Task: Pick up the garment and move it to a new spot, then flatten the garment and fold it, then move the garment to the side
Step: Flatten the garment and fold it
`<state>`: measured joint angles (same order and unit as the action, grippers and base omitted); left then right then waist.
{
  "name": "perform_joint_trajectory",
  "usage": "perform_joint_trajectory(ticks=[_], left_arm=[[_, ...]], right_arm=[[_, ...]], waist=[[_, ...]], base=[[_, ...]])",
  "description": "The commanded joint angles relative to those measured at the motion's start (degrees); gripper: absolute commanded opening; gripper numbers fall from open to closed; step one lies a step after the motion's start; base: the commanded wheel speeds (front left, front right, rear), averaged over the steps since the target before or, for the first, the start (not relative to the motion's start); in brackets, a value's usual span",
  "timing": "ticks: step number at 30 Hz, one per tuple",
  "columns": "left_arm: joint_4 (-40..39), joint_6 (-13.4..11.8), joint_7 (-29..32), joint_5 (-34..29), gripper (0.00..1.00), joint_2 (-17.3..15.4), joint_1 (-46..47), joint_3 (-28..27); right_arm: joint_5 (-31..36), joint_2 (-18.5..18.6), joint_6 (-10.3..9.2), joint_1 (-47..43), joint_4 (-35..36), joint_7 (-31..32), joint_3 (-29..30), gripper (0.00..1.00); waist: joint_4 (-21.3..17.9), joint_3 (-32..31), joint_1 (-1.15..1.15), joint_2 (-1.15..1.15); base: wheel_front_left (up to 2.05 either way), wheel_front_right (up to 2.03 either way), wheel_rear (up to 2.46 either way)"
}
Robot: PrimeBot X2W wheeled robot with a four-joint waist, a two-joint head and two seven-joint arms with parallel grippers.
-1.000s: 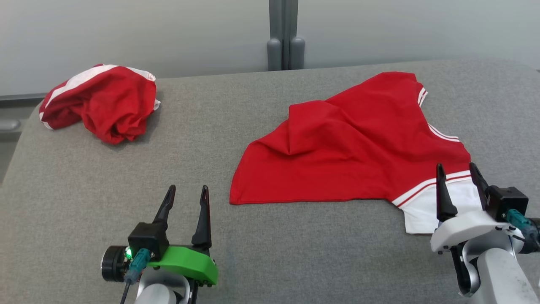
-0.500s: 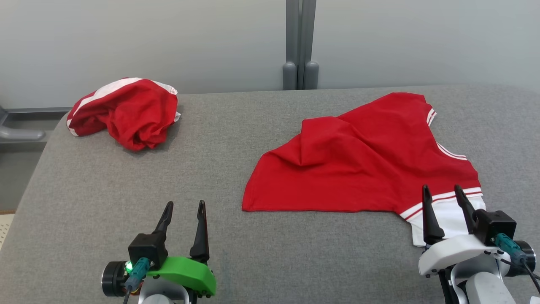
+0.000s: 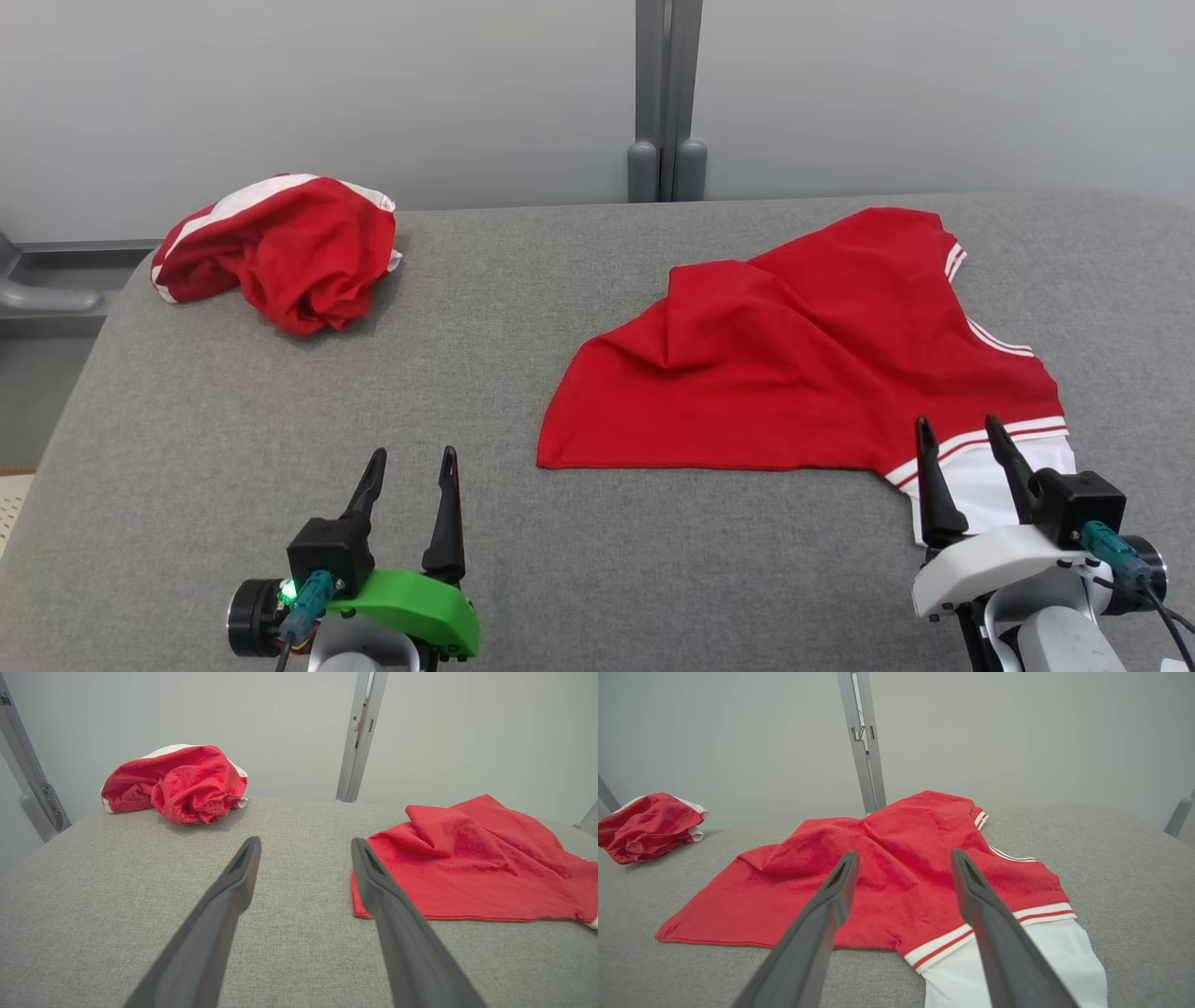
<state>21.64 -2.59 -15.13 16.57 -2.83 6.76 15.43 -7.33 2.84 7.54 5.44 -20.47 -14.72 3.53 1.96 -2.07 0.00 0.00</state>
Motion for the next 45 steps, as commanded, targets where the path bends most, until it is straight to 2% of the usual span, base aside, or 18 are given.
perform_joint_trajectory(ticks=[1, 5, 9, 15, 18, 22, 34, 35, 36, 39, 45], left_arm=[[0.1, 0.1, 0.0, -0.5, 1.0, -0.1, 0.4, 0.0], [1.3, 0.4, 0.0, -1.0, 1.0, -0.1, 0.9, 0.6], [6.3, 1.2, 1.0, -0.1, 1.0, -0.1, 3.5, 2.7], [13.7, 1.4, 10.2, 3.8, 1.0, -0.1, 10.2, 7.9], [17.4, 0.2, 15.0, 6.3, 1.0, -0.1, 14.1, 10.0], [21.3, -1.6, 18.2, 9.3, 1.0, -0.1, 18.2, 11.5], [28.9, -4.6, 16.6, 14.0, 1.0, -0.2, 23.5, 13.2], [29.7, -4.8, 16.4, 14.0, 0.69, -0.2, 23.6, 13.5], [30.1, -5.0, 16.3, 14.2, 0.49, -0.2, 23.7, 13.7], [30.8, -5.1, 15.7, 15.3, 0.0, -0.2, 24.0, 14.6], [30.9, -4.7, 13.9, 17.1, 0.0, -0.2, 24.3, 17.2]], right_arm=[[0.3, 0.1, -0.1, 0.2, -0.2, -0.3, 0.0, 1.0], [0.2, 0.1, -0.1, 0.1, -0.4, -0.3, -0.2, 1.0], [-0.1, 0.1, -0.1, 0.4, -0.6, 0.2, -0.3, 1.0], [0.6, 0.1, -0.1, 1.1, -0.2, 1.4, 0.0, 1.0], [1.3, 0.1, -0.1, 1.8, -0.1, 2.0, -0.2, 1.0], [1.8, 0.1, -0.1, 2.8, -0.1, 2.5, -0.4, 1.0], [6.7, 0.2, -0.1, 3.7, -2.9, 4.5, 5.2, 1.0], [7.6, 0.1, -0.1, 3.9, -3.3, 4.8, 6.2, 1.0], [7.9, 0.1, -0.1, 4.2, -3.7, 5.1, 7.1, 1.0], [9.3, 0.1, -0.1, 5.0, -6.0, 6.4, 10.1, 1.0], [10.1, 0.1, -0.1, 7.8, -12.3, 7.8, 11.8, 1.0]], waist=[[-0.1, 0.1, 0.0, 0.0], [-0.3, 0.3, 0.0, 0.0], [-1.0, 1.1, 0.0, 0.0], [-3.2, 3.1, 0.0, 0.0], [-5.1, 5.1, 0.0, 0.0], [-7.8, 7.4, 0.0, 0.0], [-11.9, 10.5, 0.0, 0.0], [-12.0, 10.6, 0.0, 0.0], [-12.1, 10.6, 0.0, 0.0], [-12.0, 10.7, 0.0, 0.0], [-11.0, 10.8, 0.0, 0.0]], base=[[0.0, 0.0, 0.0], [0.0, 0.0, 0.0], [0.0, 0.0, 0.0], [0.0, 0.0, 0.0], [0.0, 0.0, 0.0], [0.0, 0.0, 0.0], [0.0, 0.0, 0.0], [0.0, 0.0, 0.0], [0.0, 0.0, 0.0], [0.0, 0.0, 0.0], [0.0, 0.0, 0.0]])
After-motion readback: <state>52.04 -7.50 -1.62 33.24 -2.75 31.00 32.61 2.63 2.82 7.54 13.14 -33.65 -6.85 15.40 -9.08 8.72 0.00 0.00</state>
